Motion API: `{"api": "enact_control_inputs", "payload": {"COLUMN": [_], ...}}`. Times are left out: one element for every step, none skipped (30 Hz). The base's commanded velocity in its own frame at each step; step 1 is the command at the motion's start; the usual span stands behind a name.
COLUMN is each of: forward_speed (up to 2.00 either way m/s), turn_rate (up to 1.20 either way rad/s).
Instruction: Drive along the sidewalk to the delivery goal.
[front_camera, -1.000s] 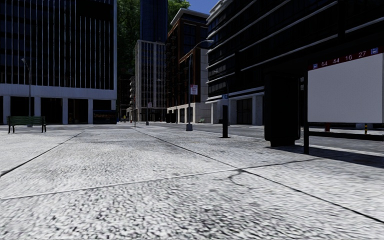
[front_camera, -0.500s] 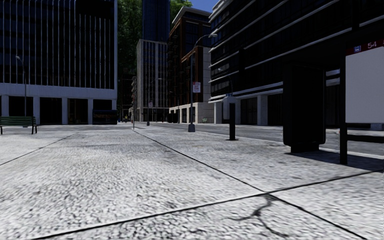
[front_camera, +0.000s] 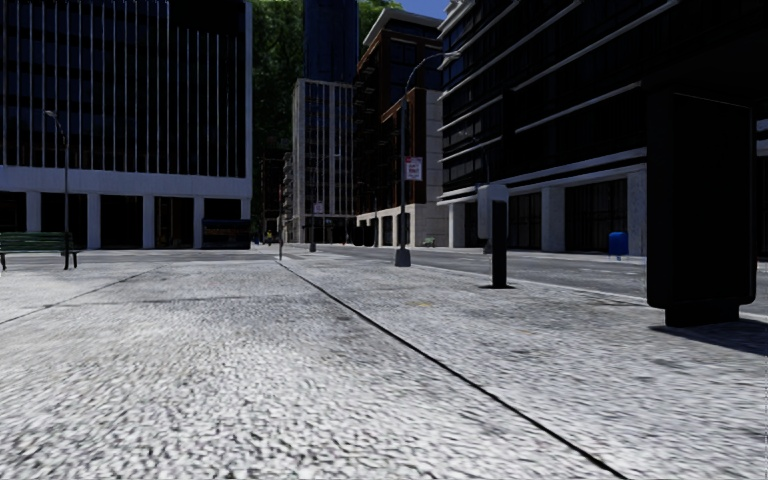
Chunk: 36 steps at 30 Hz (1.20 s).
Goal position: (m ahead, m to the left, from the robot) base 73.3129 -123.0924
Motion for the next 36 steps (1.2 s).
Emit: {"api": "enact_control_inputs", "payload": {"forward_speed": [2.00,2.00,2.00,2.00,2.00,2.00,2.00,2.00,2.00,2.00,2.00,2.00,2.00,2.00,2.00,2.00,2.00,2.00,2.00,2.00,2.00,2.00,2.00,2.00,2.00,2.00,2.00,2.00,2.00,2.00,2.00,2.00,2.00,2.00,2.00,2.00], "turn_rate": [0.28,0.28,0.28,0.28,0.28,0.00,0.00,0.00,0.00,0.00,0.00,0.00,0.00,0.00,0.00,0.00,0.00,0.00,0.00,0.00,0.00,0.00,0.00,0.00,0.00,0.00,0.00,0.00,0.00,0.00,0.00,0.00,0.00,0.00,0.00,0.00]}}
